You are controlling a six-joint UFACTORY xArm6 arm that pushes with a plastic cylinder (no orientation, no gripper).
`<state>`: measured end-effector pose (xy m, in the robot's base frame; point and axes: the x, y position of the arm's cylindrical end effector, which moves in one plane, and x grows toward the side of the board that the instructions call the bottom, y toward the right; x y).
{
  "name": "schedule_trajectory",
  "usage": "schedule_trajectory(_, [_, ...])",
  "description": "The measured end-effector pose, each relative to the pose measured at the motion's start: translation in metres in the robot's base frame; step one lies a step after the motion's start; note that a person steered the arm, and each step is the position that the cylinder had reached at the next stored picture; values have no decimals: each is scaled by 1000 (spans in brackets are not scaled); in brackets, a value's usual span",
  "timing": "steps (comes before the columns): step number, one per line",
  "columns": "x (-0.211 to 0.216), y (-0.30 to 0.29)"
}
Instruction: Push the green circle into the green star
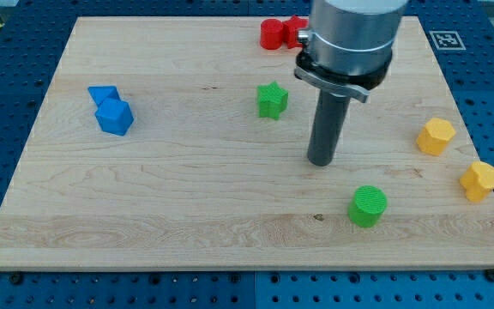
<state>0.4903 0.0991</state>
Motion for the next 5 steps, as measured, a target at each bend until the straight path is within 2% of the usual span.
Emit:
schedule_trajectory(3, [35, 97])
schedule_trajectory(5, [80, 103])
